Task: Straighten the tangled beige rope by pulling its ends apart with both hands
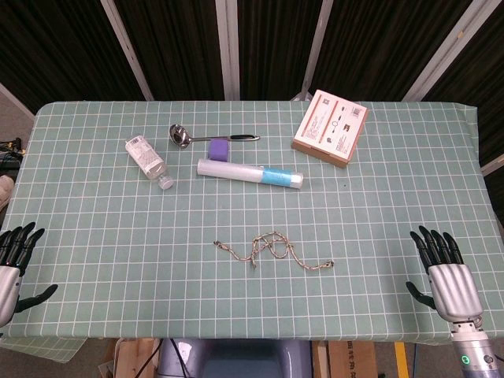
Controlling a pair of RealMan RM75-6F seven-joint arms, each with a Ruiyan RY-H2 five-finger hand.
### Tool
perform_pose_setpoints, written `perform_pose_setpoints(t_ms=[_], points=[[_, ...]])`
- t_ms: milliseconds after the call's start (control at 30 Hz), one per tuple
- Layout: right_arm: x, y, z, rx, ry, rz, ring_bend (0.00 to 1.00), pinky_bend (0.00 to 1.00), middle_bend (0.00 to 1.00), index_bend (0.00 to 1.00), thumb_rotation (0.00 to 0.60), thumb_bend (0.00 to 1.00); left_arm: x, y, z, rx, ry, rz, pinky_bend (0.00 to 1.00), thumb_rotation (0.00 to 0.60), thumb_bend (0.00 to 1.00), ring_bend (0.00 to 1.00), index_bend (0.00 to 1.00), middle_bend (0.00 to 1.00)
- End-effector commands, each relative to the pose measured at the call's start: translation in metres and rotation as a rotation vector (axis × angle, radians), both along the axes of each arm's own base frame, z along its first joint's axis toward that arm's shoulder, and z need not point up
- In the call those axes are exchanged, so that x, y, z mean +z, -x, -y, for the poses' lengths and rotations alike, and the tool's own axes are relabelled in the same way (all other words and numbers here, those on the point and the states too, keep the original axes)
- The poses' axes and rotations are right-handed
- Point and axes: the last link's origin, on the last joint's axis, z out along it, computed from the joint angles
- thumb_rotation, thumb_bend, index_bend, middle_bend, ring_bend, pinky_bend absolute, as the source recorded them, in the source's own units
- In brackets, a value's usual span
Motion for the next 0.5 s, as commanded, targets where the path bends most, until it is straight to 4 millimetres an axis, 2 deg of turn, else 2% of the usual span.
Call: perform_pose_setpoints(t_ms=[33,267,467,500], points=[[-0.001,-0.001,-0.001,0.005,-0.009,-0.006,0.00,0.00,0.00,0.00,0.600,0.25,0.001,0.000,0.000,-0.001,-0.004,0.009,0.00,0.600,0.02,0.00,0.00,0.00],[-0.007,-0.004,-0.003,0.008,-0.056,0.004,0.00,0.00,0.00,0.00,0.600,0.25,0.001,0.000,0.000,0.000,-0.005,0.002,0.00,0.600,0.02,0.00,0.00,0.00],[-0.018,-0.027,0.003,0.043,-0.105,0.095,0.00,0.00,0.00,0.00,0.600,0.25,0.003,0.000,-0.001,0.007,-0.012,0.014,0.00,0.600,0.02,0.00,0.00,0.00],[-0.021,-0.032,0.005,0.052,-0.116,0.113,0.00,0.00,0.00,0.03,0.600,0.25,0.003,0.001,0.000,0.012,-0.009,0.013,0.00,0.600,0.02,0.00,0.00,0.00]])
